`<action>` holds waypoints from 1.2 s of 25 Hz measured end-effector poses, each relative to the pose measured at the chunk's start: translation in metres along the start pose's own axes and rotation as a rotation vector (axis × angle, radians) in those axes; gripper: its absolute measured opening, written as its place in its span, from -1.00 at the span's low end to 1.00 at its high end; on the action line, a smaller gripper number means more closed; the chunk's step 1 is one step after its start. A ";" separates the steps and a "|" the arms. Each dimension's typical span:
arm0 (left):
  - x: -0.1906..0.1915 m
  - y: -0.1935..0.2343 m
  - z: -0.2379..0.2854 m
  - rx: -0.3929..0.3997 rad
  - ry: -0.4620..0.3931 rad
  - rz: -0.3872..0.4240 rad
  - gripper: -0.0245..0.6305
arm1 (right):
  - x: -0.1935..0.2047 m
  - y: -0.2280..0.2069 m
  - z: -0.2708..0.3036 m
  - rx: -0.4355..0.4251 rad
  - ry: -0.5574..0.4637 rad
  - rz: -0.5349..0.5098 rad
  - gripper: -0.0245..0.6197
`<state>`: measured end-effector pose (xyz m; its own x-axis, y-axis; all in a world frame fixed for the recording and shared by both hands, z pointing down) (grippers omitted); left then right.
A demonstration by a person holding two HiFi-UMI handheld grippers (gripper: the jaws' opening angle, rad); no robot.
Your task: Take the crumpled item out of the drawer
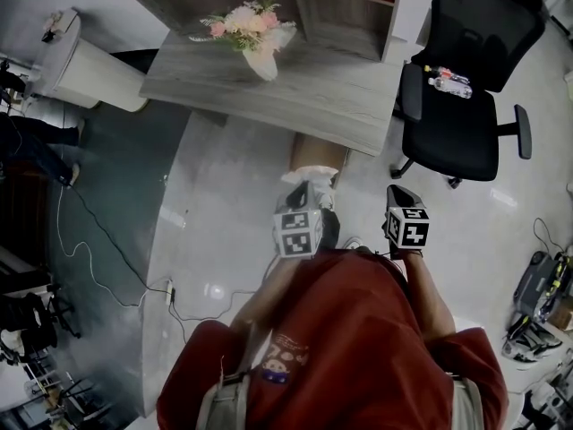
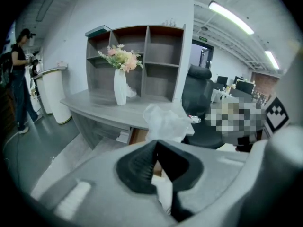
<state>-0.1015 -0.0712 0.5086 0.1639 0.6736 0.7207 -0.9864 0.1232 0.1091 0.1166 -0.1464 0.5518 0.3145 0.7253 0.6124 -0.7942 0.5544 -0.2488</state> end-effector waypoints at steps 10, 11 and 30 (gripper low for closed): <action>0.007 -0.002 0.004 0.007 0.020 0.010 -0.93 | 0.003 -0.003 -0.002 0.008 0.005 0.000 -0.92; 0.008 -0.002 0.004 0.009 0.020 0.009 -0.93 | 0.003 -0.002 -0.001 0.008 0.006 0.000 -0.92; 0.010 0.005 -0.005 0.018 0.012 -0.011 -0.93 | 0.005 0.012 0.000 0.000 0.008 -0.043 -0.92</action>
<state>-0.1048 -0.0603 0.5135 0.1753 0.6807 0.7112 -0.9845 0.1182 0.1295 0.1085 -0.1362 0.5522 0.3527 0.7042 0.6162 -0.7800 0.5850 -0.2222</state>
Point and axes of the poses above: the fingertips, and each gripper's own axes: z forward along the fingers, y to its left, x out of its underside, the point moved 4 cm from there along -z, backward along the fingers, and after that the axes turned 4 degrees about y, right-handed, at the moved point
